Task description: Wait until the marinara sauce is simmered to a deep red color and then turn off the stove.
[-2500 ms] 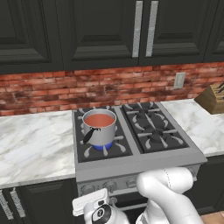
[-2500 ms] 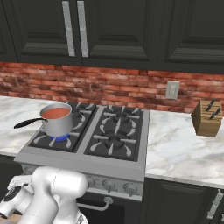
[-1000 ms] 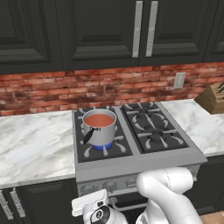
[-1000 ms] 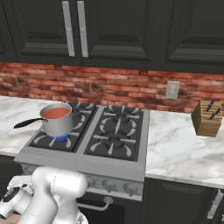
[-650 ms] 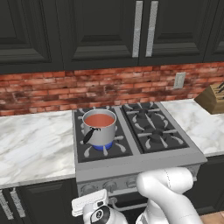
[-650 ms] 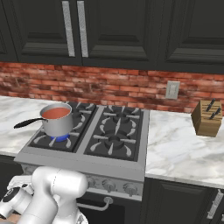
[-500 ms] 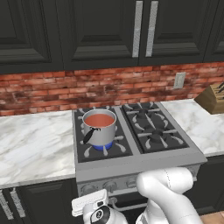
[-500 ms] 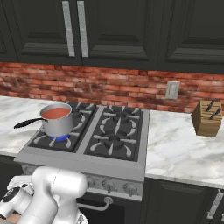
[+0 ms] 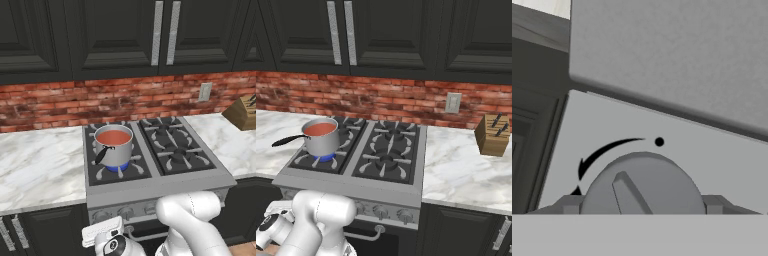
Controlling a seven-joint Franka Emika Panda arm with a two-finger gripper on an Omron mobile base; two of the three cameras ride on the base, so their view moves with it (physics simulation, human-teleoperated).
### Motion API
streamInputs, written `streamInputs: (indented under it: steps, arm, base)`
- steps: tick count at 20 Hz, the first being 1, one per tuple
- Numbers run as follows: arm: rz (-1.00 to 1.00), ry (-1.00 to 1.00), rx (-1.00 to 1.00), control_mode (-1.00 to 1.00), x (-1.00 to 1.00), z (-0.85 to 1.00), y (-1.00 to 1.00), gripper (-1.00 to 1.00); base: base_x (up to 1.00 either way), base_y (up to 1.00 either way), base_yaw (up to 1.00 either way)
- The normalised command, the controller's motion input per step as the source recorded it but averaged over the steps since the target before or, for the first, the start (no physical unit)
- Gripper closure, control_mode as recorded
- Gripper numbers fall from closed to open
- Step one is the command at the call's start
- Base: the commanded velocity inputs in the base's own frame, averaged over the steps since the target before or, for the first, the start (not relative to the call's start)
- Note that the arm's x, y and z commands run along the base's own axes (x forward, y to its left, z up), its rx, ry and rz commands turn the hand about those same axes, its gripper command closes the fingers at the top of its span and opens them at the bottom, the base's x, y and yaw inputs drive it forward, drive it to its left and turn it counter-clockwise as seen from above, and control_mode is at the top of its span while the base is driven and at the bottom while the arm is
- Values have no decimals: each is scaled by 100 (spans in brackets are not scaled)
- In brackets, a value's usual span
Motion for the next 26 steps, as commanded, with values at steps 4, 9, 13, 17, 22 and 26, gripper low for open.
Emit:
streamInputs:
  steps: [4, 9, 13, 17, 22, 26]
  arm:
    - [0, 0, 0, -100, 0, 0, 0, 100]
    - [0, 0, 0, -100, 0, 0, 0, 100]
    - [0, 0, 0, -100, 0, 0, 0, 100]
    - [0, 0, 0, -100, 0, 0, 0, 100]
    - [0, 0, 0, -100, 0, 0, 0, 100]
    - [0, 0, 0, -100, 0, 0, 0, 100]
  base:
    - [0, 0, 0]
    - [0, 0, 0]
    - [0, 0, 0]
    - [0, 0, 0]
    - [0, 0, 0]
    - [0, 0, 0]
